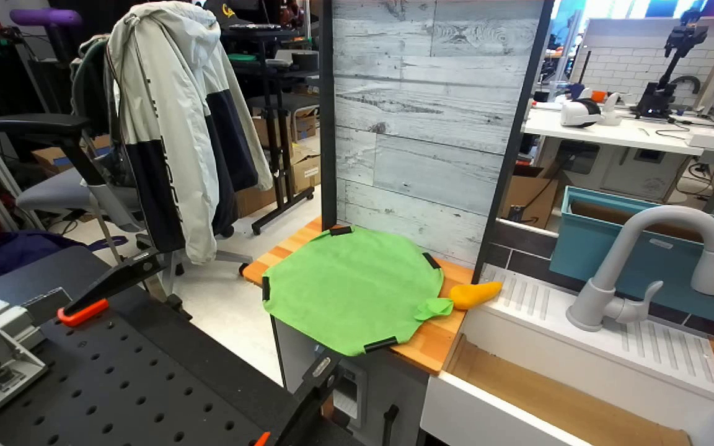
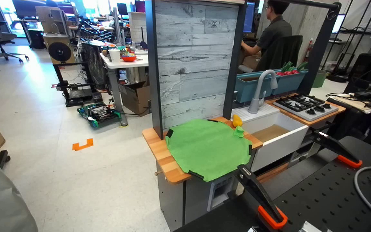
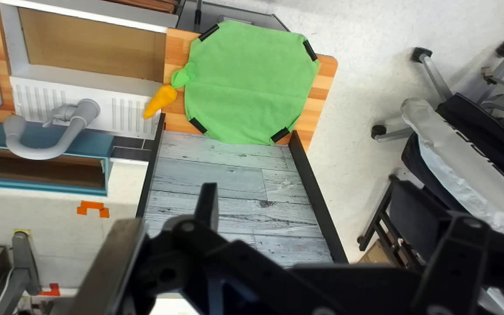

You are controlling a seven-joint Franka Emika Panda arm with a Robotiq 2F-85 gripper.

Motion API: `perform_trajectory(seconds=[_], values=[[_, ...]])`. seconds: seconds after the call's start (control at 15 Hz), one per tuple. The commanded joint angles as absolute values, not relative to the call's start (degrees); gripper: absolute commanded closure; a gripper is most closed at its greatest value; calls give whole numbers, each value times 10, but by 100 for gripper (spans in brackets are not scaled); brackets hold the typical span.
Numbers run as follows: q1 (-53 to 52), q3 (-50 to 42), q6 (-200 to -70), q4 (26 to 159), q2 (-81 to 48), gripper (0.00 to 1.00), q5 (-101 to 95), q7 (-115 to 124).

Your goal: Push the green towel to the right.

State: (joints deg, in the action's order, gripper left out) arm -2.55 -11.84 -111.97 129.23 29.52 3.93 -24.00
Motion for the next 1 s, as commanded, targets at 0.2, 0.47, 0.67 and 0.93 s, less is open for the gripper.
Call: perform_trajectory(seconds=[0.2, 0.47, 0.67, 0.93], values=[[-15, -107, -1124, 1296, 294, 0, 35, -239], [-15, -103, -1141, 1307, 286, 0, 41, -231], [-16, -100, -1164, 1308, 260, 0, 43, -221], [-17, -91, -1188, 1294, 203, 0, 43, -203]])
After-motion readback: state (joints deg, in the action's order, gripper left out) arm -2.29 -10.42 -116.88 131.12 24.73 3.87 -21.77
